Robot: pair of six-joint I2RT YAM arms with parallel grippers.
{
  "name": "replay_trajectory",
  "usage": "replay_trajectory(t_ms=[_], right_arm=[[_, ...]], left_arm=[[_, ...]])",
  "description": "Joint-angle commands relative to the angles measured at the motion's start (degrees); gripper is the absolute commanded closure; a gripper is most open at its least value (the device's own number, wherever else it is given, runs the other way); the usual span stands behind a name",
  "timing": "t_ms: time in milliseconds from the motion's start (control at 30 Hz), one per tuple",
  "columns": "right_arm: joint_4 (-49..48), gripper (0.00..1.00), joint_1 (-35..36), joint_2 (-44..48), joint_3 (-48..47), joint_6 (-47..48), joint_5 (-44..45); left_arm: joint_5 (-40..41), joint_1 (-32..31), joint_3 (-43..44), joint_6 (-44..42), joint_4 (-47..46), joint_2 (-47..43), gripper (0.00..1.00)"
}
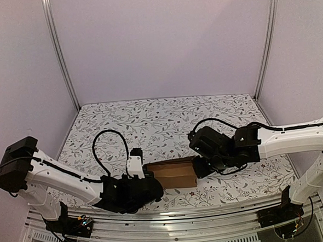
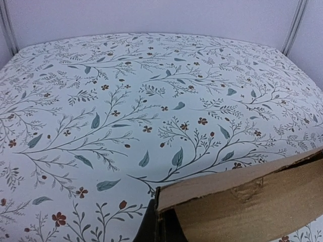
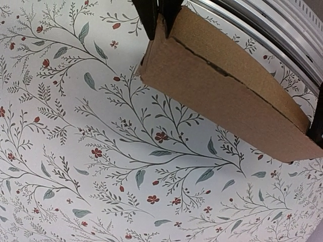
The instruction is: Fold the paper box
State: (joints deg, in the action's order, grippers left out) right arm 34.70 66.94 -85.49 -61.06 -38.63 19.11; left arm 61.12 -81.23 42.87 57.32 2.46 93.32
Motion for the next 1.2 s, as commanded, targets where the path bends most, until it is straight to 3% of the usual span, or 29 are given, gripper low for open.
replay_trajectory(t_ms=[0,533,900,1167], right_arm=[[-0.5,1.00,-1.7,-0.5,-2.2,-3.0,-3.8],[-0.9,1.00,-7.3,0.5,-1.1,-7.7,-16.1],[-5.0,1.00,-7.4,0.0,5.0,-9.9,-16.6],[-5.8,1.00,-6.6,1.3,8.8,-10.3,-11.0]], left_arm=[[-10.9,-2.3,-0.9,0.5,8.0,4.7,1.00],[-8.9,-3.9,1.7,1.7,10.1,8.0,1.00],[-9.3,-4.1,1.8,2.5,10.2,8.0,1.00],[-9.7,-4.0,2.0,3.6,11.0,7.9,1.00]])
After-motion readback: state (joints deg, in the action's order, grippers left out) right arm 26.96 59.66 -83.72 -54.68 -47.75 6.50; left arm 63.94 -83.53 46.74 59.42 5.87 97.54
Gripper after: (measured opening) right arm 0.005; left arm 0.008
